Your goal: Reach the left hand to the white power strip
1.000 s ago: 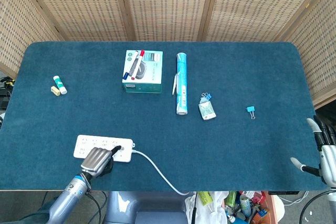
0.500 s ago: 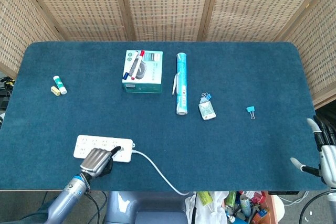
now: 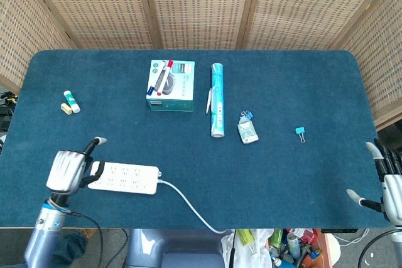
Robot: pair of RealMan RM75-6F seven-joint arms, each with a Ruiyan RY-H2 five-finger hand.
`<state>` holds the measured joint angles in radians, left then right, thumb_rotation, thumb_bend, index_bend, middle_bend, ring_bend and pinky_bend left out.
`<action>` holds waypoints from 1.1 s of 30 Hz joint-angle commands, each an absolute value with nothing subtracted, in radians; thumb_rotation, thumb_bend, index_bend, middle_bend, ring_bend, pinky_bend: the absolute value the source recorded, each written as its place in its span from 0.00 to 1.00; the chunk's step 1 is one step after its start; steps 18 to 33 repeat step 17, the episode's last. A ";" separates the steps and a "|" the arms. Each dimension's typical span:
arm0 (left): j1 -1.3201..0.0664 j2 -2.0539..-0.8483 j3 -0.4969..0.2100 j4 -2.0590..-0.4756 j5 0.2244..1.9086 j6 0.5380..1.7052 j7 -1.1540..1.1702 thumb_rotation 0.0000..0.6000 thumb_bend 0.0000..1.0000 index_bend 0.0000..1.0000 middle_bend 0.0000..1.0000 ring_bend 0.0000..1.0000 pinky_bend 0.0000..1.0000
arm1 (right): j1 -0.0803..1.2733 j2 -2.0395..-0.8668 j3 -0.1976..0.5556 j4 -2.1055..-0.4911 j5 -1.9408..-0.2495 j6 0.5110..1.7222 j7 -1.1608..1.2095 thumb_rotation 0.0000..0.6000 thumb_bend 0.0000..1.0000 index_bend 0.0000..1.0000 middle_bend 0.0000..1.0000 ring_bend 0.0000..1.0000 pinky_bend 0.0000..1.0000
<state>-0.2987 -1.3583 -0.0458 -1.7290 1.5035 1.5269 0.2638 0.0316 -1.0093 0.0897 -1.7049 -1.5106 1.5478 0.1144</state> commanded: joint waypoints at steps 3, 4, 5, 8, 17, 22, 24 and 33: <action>-0.183 -1.276 -0.059 -1.516 1.614 1.714 0.042 0.02 0.00 0.20 0.84 0.82 0.80 | 0.031 -1.014 0.086 -1.710 -1.521 1.552 0.097 1.00 0.00 0.00 0.00 0.00 0.00; -0.177 -1.267 -0.047 -1.510 1.608 1.701 0.021 0.03 0.00 0.10 0.56 0.54 0.51 | 0.031 -1.015 0.085 -1.711 -1.521 1.553 0.094 1.00 0.00 0.00 0.00 0.00 0.00; -0.165 -1.242 -0.027 -1.522 1.576 1.659 0.021 0.08 0.00 0.02 0.27 0.26 0.22 | 0.031 -1.016 0.085 -1.712 -1.522 1.553 0.090 1.00 0.00 0.00 0.00 0.00 0.00; -0.155 -1.196 -0.008 -1.561 1.563 1.622 -0.020 0.37 0.00 0.00 0.00 0.00 0.00 | 0.030 -1.019 0.083 -1.714 -1.527 1.556 0.080 1.00 0.00 0.00 0.00 0.00 0.00; -0.154 -1.154 0.001 -1.567 1.566 1.572 0.026 0.94 0.00 0.00 0.00 0.00 0.00 | 0.030 -1.024 0.082 -1.715 -1.526 1.555 0.067 1.00 0.00 0.00 0.00 0.00 0.00; -0.154 -1.154 0.001 -1.567 1.566 1.572 0.026 0.94 0.00 0.00 0.00 0.00 0.00 | 0.030 -1.024 0.082 -1.715 -1.526 1.555 0.067 1.00 0.00 0.00 0.00 0.00 0.00; -0.154 -1.154 0.001 -1.567 1.566 1.572 0.026 0.94 0.00 0.00 0.00 0.00 0.00 | 0.030 -1.024 0.082 -1.715 -1.526 1.555 0.067 1.00 0.00 0.00 0.00 0.00 0.00; -0.154 -1.154 0.001 -1.567 1.566 1.572 0.026 0.94 0.00 0.00 0.00 0.00 0.00 | 0.030 -1.024 0.082 -1.715 -1.526 1.555 0.067 1.00 0.00 0.00 0.00 0.00 0.00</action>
